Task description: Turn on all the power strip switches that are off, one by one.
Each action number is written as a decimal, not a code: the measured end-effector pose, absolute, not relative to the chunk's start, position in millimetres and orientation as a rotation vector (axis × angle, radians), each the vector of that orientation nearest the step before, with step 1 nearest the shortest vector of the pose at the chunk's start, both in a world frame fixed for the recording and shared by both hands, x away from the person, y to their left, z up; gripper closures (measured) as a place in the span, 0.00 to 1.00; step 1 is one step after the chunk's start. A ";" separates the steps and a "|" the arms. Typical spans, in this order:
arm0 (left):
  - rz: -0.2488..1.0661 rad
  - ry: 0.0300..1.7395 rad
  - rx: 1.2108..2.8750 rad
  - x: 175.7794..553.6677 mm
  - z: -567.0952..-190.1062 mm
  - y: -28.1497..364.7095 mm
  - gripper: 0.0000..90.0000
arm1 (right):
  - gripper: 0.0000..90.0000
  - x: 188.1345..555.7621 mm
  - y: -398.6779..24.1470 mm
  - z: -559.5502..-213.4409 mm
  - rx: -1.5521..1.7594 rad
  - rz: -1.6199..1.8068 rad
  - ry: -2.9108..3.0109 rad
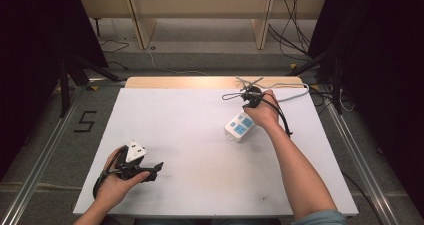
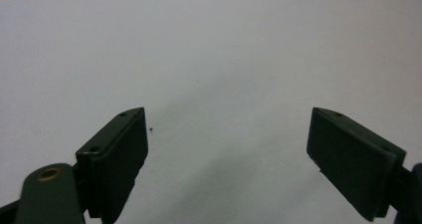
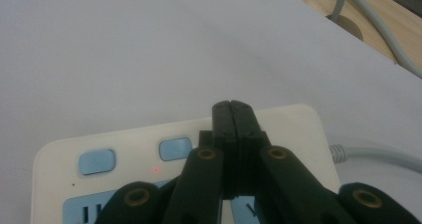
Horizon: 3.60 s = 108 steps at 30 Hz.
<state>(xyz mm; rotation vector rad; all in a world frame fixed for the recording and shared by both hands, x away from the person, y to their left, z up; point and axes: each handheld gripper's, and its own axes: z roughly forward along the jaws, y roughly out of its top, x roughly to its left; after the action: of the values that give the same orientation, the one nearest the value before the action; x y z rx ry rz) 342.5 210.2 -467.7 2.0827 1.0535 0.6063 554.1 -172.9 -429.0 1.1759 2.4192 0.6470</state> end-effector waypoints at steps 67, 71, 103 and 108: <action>0.613 1.051 2.082 342.0 -466.9 209.5 0.18 | 1.00 537.2 -142.8 -417.3 1.090 0.620 2.562; 0.612 1.052 2.081 341.8 -467.0 209.3 0.18 | 1.00 536.6 -141.1 -417.2 1.084 0.617 2.572; 0.612 1.050 2.082 342.0 -466.9 209.6 0.18 | 1.00 533.8 -128.8 -426.6 1.110 0.547 2.673; 0.609 1.050 2.080 341.9 -467.2 209.4 0.18 | 1.00 533.9 -125.9 -428.7 1.105 0.527 2.690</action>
<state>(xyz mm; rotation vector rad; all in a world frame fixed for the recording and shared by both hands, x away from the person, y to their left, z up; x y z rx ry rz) 341.9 209.4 -467.2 2.0797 1.0505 0.6092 533.9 -125.9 -428.7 1.1054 2.6896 0.5274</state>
